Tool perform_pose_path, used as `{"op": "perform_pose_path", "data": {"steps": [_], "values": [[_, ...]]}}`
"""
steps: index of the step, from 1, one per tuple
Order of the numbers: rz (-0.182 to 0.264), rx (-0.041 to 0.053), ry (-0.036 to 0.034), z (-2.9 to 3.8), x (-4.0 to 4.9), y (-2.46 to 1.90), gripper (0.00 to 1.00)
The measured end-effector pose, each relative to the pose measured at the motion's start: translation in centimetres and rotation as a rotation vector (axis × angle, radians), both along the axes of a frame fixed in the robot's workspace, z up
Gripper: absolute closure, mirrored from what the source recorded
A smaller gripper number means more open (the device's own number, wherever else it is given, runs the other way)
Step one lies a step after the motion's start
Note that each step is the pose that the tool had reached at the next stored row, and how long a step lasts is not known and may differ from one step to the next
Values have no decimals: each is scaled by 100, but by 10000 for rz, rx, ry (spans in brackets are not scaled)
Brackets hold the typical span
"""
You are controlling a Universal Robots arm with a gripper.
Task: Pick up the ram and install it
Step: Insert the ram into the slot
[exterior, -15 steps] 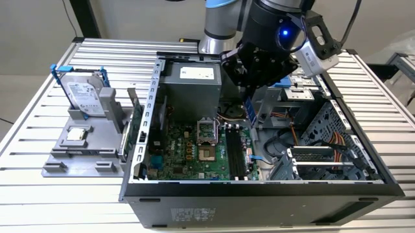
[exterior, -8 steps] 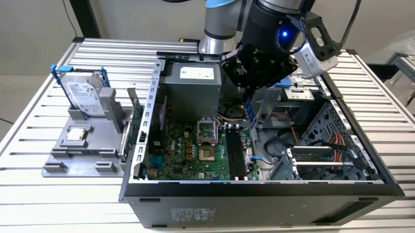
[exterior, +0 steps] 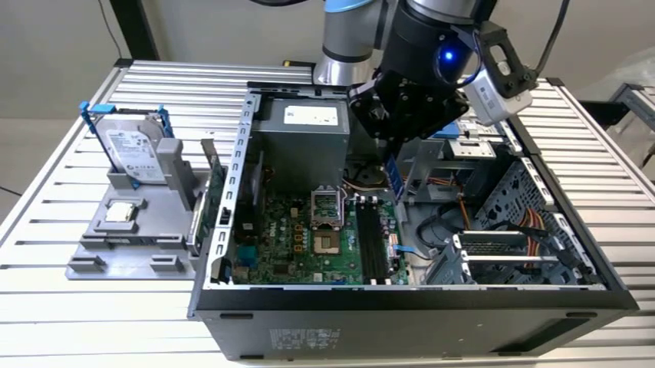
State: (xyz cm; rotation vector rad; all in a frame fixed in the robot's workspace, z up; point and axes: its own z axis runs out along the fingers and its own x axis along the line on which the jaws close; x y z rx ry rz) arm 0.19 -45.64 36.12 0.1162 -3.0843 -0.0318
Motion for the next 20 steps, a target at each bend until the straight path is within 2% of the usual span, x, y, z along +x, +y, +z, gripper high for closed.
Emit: {"op": "perform_pose_path", "data": {"steps": [20], "values": [[0, -3, 0, -71, 0, 0, 100]]}}
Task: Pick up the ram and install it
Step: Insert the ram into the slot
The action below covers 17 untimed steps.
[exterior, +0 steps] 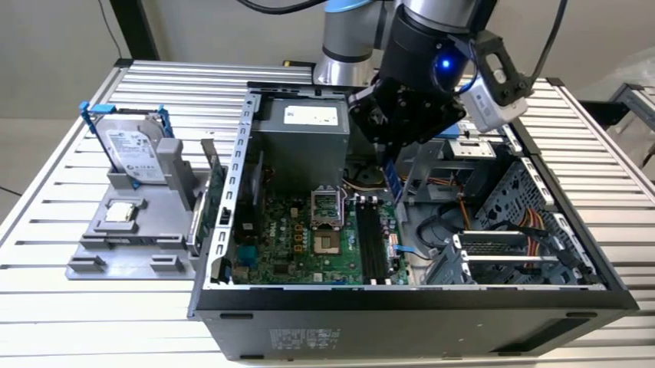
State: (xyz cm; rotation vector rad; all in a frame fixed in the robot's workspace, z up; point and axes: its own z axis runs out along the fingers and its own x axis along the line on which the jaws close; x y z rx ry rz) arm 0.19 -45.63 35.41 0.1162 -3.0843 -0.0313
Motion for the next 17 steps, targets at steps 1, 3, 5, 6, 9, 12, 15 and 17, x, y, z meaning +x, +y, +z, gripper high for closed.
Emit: {"op": "perform_pose_path", "data": {"steps": [1, 3, 5, 6, 9, 12, 15, 17], "values": [[-1, -1, -1, -4, 0, 0, 100], [-1, -3, 0, -13, 0, 0, 100], [0, -5, 0, -22, 0, 0, 100], [0, -6, 0, -27, 0, 0, 100], [0, -11, 0, -39, 0, 0, 100], [0, -16, 0, -50, 0, 0, 100], [0, -22, 0, -62, 0, 0, 100], [0, -25, 0, -69, 0, 0, 100]]}}
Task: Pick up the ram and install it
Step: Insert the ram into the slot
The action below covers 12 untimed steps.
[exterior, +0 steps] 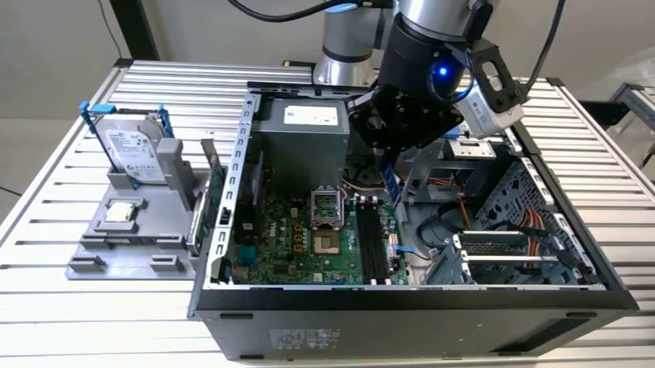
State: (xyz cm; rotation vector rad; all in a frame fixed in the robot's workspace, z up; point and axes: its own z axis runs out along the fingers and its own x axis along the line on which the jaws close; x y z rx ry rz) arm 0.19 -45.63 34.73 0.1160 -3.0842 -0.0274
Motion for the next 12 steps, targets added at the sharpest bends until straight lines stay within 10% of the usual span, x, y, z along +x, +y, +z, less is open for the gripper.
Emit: {"op": "perform_pose_path", "data": {"steps": [12], "values": [[0, -15, 0, -44, 0, 0, 100]]}}
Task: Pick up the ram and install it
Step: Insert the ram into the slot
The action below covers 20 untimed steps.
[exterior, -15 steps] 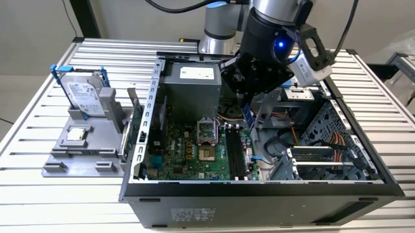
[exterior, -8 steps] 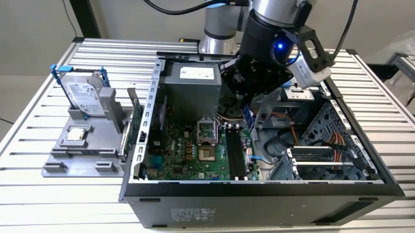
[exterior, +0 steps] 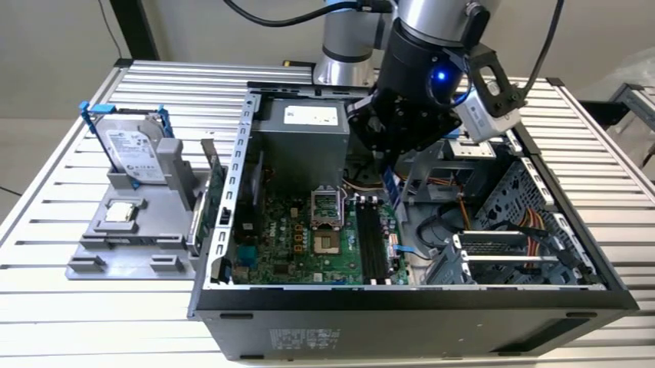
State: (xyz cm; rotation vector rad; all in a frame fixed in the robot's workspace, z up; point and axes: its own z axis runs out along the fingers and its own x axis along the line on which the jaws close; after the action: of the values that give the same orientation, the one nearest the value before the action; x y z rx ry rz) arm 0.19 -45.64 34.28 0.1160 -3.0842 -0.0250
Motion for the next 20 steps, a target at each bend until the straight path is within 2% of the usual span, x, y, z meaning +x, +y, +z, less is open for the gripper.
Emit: {"op": "perform_pose_path", "data": {"steps": [11, 15, 20], "values": [[-1, 9, -4, -60, 1, 1, 100], [1, 62, -23, -78, 1, 1, 100], [0, 195, -64, -96, 1, 1, 100]]}}
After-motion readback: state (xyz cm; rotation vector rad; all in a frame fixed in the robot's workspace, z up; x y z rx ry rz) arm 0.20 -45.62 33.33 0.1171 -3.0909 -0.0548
